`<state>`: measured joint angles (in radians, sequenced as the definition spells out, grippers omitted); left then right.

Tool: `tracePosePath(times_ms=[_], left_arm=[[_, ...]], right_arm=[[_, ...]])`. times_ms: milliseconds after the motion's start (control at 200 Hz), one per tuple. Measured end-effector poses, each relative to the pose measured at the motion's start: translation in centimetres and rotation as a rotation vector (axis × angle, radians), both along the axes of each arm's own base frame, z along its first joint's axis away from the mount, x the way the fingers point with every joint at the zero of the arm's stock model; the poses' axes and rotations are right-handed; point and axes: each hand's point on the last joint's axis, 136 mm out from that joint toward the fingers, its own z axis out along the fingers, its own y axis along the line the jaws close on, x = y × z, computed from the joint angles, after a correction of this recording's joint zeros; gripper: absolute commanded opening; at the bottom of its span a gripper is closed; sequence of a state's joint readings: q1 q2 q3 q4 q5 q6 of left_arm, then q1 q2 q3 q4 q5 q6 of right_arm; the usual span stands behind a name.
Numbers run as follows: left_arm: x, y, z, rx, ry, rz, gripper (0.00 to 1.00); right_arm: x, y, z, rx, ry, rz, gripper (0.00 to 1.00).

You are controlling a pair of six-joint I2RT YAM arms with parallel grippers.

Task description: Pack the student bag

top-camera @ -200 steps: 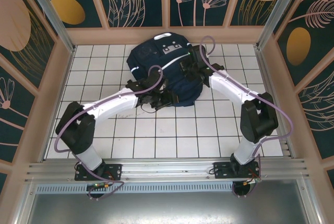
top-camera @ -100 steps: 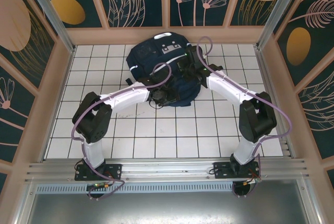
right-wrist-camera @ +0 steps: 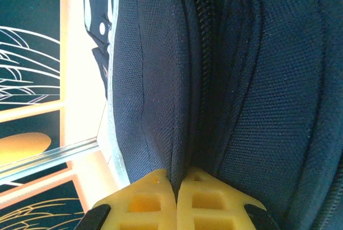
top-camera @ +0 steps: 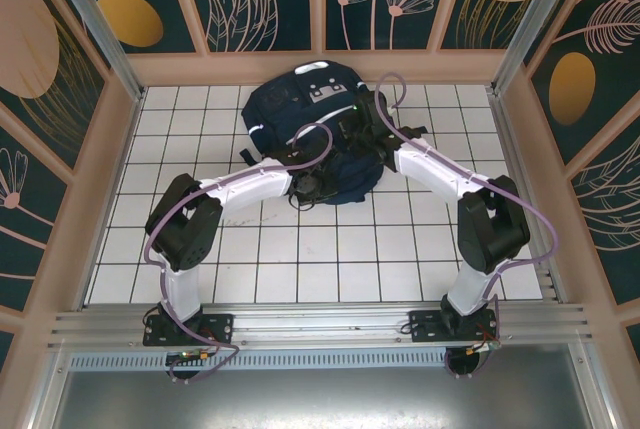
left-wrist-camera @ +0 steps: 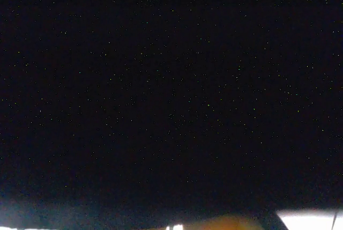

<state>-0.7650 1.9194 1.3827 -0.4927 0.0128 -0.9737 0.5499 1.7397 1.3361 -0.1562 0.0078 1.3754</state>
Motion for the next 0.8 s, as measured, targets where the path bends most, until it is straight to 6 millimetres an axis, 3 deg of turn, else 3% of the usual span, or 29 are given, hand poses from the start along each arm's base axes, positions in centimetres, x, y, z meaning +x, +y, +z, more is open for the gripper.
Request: tracePosePath(times_ms=[120,445,796], left_arm=[[0.0,0.3,0.0,0.006,-0.018,0.000,0.00],[-0.9,1.8,1.9,-0.025,-0.100,-0.056,0.00],[-1.8,3.4,3.0,-0.149,-0.158,-0.177,0.00]], right_arm=[[0.0,0.0,-0.2,0.003,-0.005,0.002,0.00],[0.0,0.3,0.1,0.009,-0.034,0.023,0.00],[-0.6,0.6,-0.1,-0.112,-0.084,0.127,0.00]])
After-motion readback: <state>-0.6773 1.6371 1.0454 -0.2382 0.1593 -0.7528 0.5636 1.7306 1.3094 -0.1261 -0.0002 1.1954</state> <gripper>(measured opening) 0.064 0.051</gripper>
